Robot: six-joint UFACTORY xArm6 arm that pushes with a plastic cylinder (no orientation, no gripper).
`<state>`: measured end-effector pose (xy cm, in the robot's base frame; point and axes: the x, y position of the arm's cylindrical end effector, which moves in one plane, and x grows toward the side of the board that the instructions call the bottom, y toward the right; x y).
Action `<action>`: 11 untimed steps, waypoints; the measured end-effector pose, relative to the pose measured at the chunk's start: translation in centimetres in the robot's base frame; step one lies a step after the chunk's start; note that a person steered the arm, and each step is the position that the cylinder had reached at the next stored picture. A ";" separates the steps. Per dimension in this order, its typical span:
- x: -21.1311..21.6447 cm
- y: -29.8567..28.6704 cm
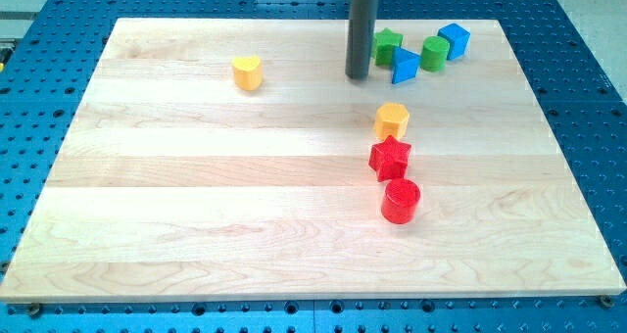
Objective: Place your arm at the top left of the hexagon
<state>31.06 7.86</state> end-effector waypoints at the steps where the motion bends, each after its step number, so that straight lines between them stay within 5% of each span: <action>1: 1.0 1.9; 3: 0.7 6.9; 6: 2.6 -4.2; 11: 2.5 -2.7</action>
